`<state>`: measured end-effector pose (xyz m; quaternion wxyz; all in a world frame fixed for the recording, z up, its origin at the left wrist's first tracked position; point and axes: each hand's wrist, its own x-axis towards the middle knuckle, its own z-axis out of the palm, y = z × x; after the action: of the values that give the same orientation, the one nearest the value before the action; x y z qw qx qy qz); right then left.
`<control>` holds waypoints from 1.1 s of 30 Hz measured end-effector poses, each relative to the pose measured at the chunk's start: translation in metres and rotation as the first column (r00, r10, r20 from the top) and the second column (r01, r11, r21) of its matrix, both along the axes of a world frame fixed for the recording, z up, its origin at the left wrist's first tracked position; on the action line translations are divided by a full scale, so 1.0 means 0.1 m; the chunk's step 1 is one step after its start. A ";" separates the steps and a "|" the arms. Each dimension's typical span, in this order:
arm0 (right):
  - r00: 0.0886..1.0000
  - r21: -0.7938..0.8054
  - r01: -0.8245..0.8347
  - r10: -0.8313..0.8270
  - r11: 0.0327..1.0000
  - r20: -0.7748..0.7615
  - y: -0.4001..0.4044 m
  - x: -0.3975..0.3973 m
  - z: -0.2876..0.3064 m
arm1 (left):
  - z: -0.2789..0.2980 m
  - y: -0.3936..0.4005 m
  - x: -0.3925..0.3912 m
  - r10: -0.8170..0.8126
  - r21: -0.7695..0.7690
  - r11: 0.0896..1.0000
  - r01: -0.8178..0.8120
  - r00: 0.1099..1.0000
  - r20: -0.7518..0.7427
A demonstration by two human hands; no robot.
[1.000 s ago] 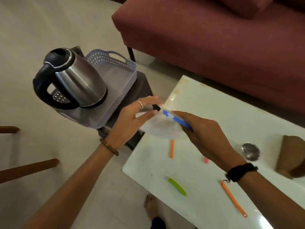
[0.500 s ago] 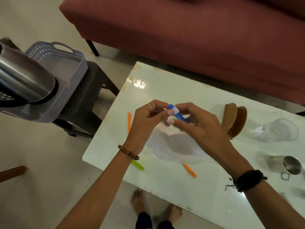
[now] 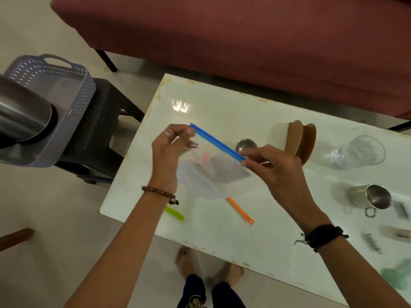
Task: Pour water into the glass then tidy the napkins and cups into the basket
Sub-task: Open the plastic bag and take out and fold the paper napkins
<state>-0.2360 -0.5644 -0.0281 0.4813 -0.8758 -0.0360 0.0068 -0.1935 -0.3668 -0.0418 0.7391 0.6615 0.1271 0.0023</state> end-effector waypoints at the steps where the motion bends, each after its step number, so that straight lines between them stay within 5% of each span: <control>1: 1.000 -0.061 -0.024 0.024 0.998 0.002 -0.07 -0.04 -0.03 | -0.01 0.07 0.02 0.030 -0.002 1.000 -0.030 1.000 -0.005; 6: 0.997 -0.244 0.069 -0.071 0.967 0.002 -0.05 -0.16 -0.13 | -0.07 0.19 -0.05 -0.024 -0.037 0.999 0.022 0.998 -0.053; 10: 0.893 -0.003 0.430 -0.426 0.903 -0.144 0.25 -0.18 -0.10 | -0.08 0.20 -0.16 -0.128 -0.142 0.983 0.120 0.990 -0.051; 15: 0.560 0.295 0.809 -0.515 0.508 -0.649 0.59 -0.07 -0.02 | -0.11 0.17 -0.36 -0.328 -0.217 0.922 0.321 0.945 0.006; 18: 0.573 0.484 0.816 -0.334 0.315 -0.748 0.69 -0.07 0.00 | -0.12 0.14 -0.47 -0.422 -0.272 0.877 0.397 0.906 -0.039; 20: 0.630 0.521 0.770 -0.315 0.367 -0.709 0.75 -0.11 0.00 | -0.12 0.11 -0.53 -0.473 -0.338 0.844 0.417 0.875 -0.104; 22: 0.701 0.488 0.695 -0.343 0.528 -0.625 0.79 -0.18 0.03 | -0.11 0.07 -0.55 -0.482 -0.409 0.830 0.379 0.857 -0.184; 26: 0.853 0.446 0.458 -0.239 0.770 -0.464 0.86 -0.35 0.06 | -0.06 -0.01 -0.52 -0.374 -0.240 0.918 0.316 0.893 -0.253; 33: 0.911 0.436 0.288 -0.103 0.853 -0.400 0.84 -0.42 0.04 | -0.08 -0.01 -0.51 -0.290 -0.151 0.955 0.255 0.913 -0.289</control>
<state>-0.2782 -0.4802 -0.0237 0.6816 -0.7092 0.1436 0.1088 -0.2445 -0.3676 -0.0497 0.7386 0.6232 0.1470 -0.2110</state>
